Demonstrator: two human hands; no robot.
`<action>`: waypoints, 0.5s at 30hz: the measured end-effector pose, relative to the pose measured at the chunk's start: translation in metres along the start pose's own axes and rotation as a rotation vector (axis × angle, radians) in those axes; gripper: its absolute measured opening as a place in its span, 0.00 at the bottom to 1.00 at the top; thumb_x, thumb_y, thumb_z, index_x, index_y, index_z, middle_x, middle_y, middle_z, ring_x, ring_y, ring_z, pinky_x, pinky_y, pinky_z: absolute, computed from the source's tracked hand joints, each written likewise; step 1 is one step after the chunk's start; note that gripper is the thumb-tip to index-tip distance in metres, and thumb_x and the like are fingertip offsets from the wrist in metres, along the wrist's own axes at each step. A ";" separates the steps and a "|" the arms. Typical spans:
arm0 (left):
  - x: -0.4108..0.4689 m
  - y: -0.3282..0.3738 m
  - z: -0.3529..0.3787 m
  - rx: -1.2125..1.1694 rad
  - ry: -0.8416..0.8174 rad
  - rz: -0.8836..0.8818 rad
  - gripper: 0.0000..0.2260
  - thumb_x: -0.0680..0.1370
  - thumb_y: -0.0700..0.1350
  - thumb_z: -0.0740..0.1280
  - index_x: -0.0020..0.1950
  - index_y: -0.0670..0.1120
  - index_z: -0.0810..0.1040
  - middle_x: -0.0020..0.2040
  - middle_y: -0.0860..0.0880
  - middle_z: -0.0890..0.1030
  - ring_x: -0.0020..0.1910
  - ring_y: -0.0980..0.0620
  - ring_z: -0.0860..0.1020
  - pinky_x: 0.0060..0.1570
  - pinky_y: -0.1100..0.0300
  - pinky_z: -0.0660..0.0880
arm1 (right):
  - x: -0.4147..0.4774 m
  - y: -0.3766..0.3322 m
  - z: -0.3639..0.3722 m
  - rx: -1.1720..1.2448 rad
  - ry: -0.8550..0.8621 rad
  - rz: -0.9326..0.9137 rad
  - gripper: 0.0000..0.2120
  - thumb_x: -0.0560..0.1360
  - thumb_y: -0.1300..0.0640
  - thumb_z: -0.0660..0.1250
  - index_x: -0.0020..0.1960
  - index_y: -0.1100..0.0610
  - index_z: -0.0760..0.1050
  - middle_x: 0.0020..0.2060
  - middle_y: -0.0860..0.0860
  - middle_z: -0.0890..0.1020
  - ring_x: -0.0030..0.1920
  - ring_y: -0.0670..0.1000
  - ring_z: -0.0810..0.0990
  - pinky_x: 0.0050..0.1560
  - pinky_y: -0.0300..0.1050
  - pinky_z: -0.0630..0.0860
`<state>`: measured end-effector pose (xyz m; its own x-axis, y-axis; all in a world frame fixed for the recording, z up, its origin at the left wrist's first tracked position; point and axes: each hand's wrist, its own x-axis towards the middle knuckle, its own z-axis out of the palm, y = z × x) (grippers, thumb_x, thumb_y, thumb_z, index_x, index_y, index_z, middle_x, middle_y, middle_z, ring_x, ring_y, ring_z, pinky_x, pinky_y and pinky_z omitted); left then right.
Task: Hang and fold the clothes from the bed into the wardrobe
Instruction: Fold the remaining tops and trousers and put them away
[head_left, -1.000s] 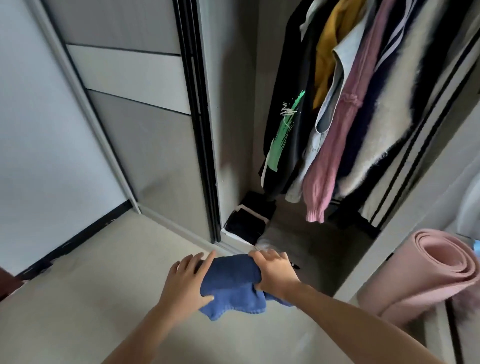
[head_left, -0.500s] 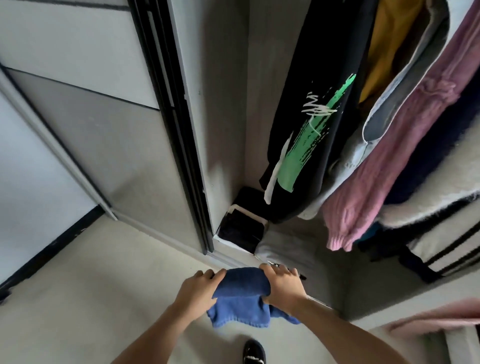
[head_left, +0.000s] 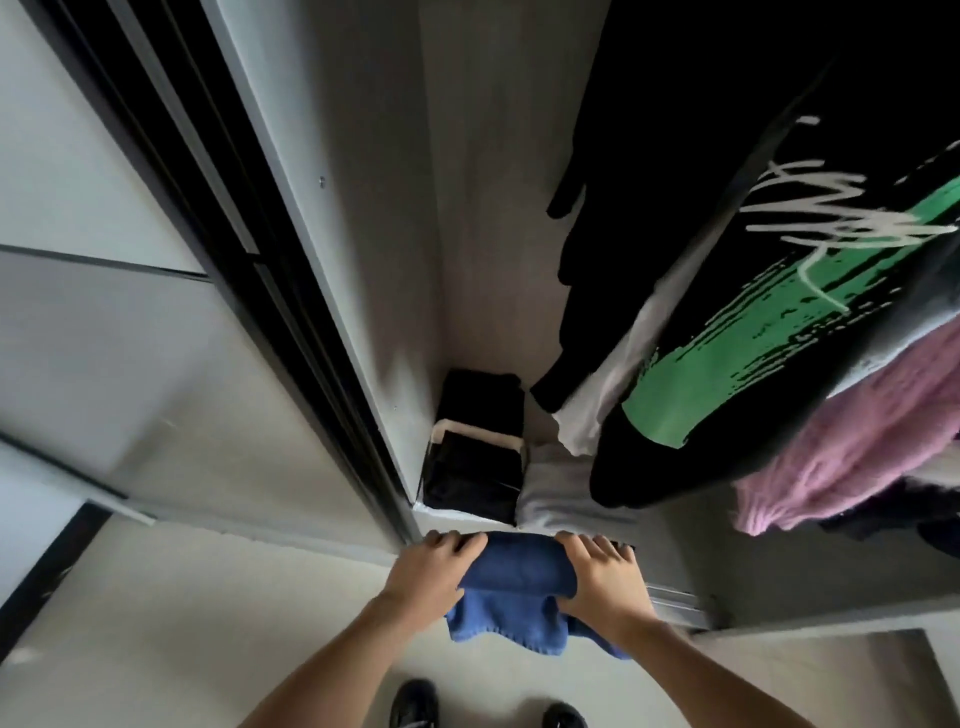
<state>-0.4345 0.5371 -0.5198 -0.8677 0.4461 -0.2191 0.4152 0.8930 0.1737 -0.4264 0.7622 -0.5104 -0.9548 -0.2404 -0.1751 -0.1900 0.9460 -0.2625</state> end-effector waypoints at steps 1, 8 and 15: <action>0.013 -0.010 0.004 0.034 0.032 0.037 0.42 0.39 0.45 0.78 0.50 0.52 0.67 0.30 0.55 0.76 0.25 0.53 0.75 0.16 0.67 0.66 | 0.008 0.002 0.012 -0.007 0.044 0.018 0.36 0.40 0.42 0.71 0.47 0.46 0.71 0.32 0.41 0.80 0.32 0.46 0.80 0.32 0.40 0.74; 0.135 -0.065 0.090 0.122 0.418 0.143 0.39 0.51 0.47 0.79 0.59 0.48 0.68 0.47 0.47 0.82 0.42 0.45 0.80 0.36 0.58 0.78 | 0.088 0.045 0.107 -0.007 0.423 0.180 0.23 0.55 0.45 0.57 0.43 0.56 0.76 0.32 0.50 0.81 0.32 0.57 0.80 0.32 0.48 0.75; 0.257 -0.067 0.238 -0.014 0.671 -0.137 0.50 0.55 0.52 0.80 0.71 0.43 0.61 0.66 0.31 0.70 0.61 0.33 0.74 0.50 0.43 0.76 | 0.179 0.143 0.174 0.130 0.563 0.507 0.25 0.67 0.53 0.74 0.59 0.59 0.71 0.49 0.59 0.80 0.49 0.62 0.79 0.45 0.49 0.70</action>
<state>-0.6201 0.6065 -0.8162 -0.8956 0.1917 0.4015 0.2903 0.9357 0.2007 -0.5850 0.8167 -0.7449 -0.8970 0.3958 0.1968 0.2970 0.8694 -0.3949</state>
